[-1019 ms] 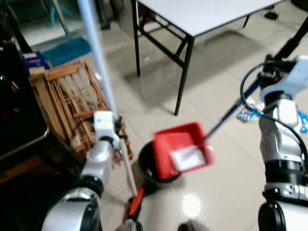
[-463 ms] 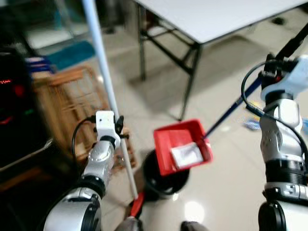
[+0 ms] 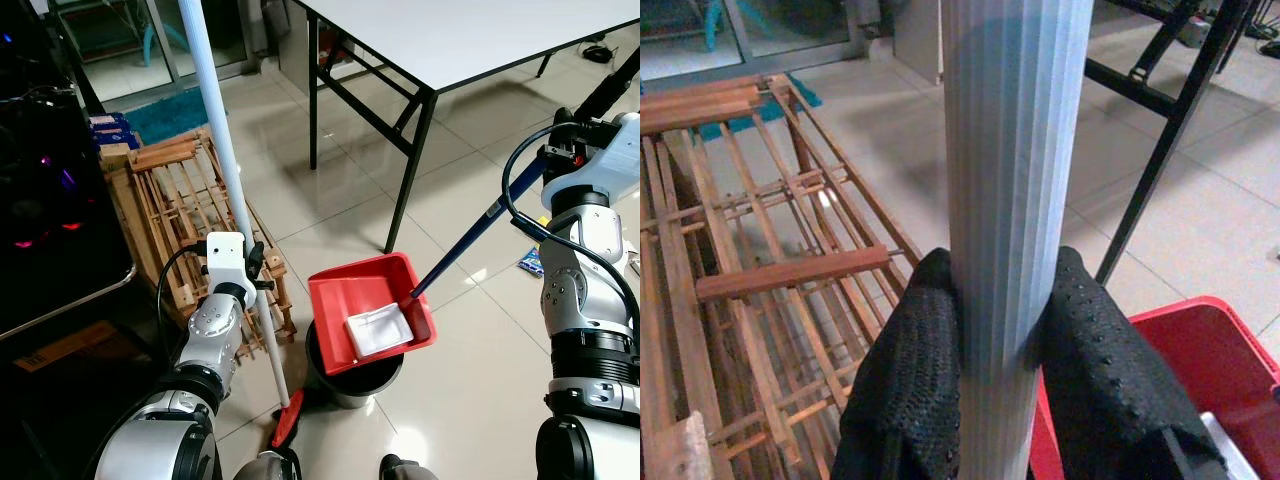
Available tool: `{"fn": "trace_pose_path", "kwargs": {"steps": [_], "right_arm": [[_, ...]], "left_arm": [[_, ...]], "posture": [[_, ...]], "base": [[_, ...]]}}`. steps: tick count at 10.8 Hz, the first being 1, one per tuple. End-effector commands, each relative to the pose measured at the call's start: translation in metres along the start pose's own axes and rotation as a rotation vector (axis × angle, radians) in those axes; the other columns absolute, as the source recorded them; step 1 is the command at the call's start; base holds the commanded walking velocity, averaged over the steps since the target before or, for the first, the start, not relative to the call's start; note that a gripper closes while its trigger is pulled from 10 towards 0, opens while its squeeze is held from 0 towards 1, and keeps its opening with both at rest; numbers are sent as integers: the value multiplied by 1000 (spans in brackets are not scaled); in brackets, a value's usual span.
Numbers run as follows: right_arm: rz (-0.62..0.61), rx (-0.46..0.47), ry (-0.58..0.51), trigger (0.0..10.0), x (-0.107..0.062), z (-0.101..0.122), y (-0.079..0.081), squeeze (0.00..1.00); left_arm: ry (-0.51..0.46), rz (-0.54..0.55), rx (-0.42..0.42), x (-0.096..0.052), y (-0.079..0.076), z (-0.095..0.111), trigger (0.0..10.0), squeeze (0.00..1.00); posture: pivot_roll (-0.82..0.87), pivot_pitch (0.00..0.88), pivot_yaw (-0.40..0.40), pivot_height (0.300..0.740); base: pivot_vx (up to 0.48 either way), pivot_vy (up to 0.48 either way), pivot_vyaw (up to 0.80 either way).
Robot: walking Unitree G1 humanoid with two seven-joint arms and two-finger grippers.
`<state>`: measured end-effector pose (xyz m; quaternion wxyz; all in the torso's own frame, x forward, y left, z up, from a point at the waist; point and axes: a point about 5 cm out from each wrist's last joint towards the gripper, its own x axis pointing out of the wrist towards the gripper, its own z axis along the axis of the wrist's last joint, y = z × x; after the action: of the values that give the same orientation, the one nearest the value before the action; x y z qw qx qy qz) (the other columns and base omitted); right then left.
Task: Sweep floor
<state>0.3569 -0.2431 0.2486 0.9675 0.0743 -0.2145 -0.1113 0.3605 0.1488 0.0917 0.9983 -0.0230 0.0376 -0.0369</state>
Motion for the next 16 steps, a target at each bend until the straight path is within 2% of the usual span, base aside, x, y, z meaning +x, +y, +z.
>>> {"fn": "trace_pose_path", "kwargs": {"steps": [1, 4, 7, 8, 11, 13, 16], "right_arm": [[-5, 16, -40, 10000, 1, 9, 0, 0], [23, -20, -41, 10000, 5, 9, -1, 0], [106, -102, -111, 10000, 18, 26, 4, 0], [173, -138, -165, 10000, 22, 36, 15, 0], [276, -172, -242, 10000, 27, 46, 38, 0], [360, -225, -363, 10000, 23, 56, 60, 0], [410, -213, -483, 10000, 16, 69, 77, 0]], "left_arm": [[-5, 9, 8, -1, 4, 0, 10000, 0], [-6, 9, 8, -2, 5, 0, 10000, 0], [-9, 10, 5, -2, 5, -1, 10000, 0], [-11, 8, 3, -2, 4, 0, 10000, 0], [-18, 11, 2, -1, 5, 1, 10000, 0], [-22, 8, 10, -2, 5, 1, 10000, 0], [-24, 2, 11, -2, 3, 1, 10000, 0]], "posture": [[-39, 196, 45, 740], [-38, 199, 47, 740], [-37, 197, 47, 740], [-36, 194, 46, 740], [-32, 191, 44, 740], [-30, 189, 43, 740], [-32, 187, 43, 740]], "base": [[0, 0, 0], [0, 0, 0], [0, 0, 0], [0, 0, 0], [0, 0, 0], [0, 0, 0], [0, 0, 0]]}}
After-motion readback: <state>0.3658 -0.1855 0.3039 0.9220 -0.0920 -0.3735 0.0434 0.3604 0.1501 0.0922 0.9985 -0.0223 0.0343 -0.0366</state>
